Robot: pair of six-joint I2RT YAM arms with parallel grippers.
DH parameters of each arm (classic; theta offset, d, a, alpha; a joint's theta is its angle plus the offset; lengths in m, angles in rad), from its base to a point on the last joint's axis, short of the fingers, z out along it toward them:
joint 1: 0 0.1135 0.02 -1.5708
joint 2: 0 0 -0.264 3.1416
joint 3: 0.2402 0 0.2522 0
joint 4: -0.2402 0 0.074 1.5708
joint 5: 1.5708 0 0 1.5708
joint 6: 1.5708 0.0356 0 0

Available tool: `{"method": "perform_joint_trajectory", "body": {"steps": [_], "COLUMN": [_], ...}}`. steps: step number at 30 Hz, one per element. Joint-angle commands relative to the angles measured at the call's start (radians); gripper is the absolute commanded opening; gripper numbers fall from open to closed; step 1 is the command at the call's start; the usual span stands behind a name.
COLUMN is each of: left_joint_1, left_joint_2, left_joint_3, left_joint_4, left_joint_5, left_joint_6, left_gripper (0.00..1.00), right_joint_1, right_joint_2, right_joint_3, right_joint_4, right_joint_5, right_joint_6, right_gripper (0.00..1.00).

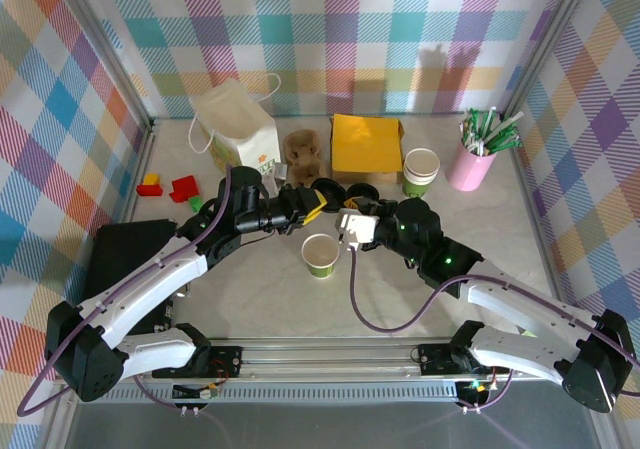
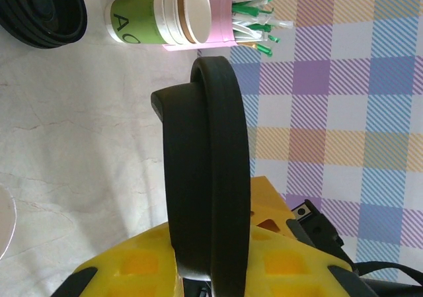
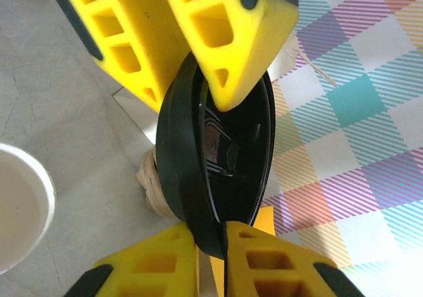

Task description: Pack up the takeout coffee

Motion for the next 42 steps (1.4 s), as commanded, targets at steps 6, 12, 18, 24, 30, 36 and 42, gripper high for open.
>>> {"method": "perform_joint_trajectory", "body": {"steps": [6, 12, 18, 24, 30, 36, 42], "left_joint_1": [0.001, 0.002, 0.003, 0.003, 0.003, 0.003, 0.003], "left_joint_2": [-0.059, -0.160, -0.292, -0.372, -0.439, -0.458, -0.422], "left_joint_3": [0.040, 0.117, 0.114, 0.106, 0.029, -0.038, -0.076], "left_joint_4": [-0.156, -0.351, -0.380, -0.348, -0.280, -0.234, -0.171], "left_joint_5": [-0.068, -0.231, -0.373, -0.342, -0.294, -0.253, -0.211], "left_joint_6": [0.066, 0.211, 0.394, 0.610, 0.767, 0.787, 0.762], "left_gripper": [0.42, 0.71, 0.79, 0.75, 0.72, 0.71, 0.71], "right_joint_1": [0.005, 0.005, 0.004, -0.017, -0.141, -0.159, -0.159], "right_joint_2": [-0.012, -0.015, -0.005, 0.027, 0.074, 0.075, 0.057], "right_joint_3": [0.131, 0.218, 0.310, 0.413, 0.439, 0.403, 0.361], "right_joint_4": [-0.056, -0.249, -0.423, -0.548, -0.572, -0.525, -0.493], "right_joint_5": [-0.027, -0.098, -0.195, -0.301, -0.666, -0.790, -0.776], "right_joint_6": [0.168, 0.341, 0.543, 0.866, 1.205, 1.316, 1.334], "right_gripper": [0.00, 0.00, 0.00, 0.00, 0.00, 0.00, 0.00]}}
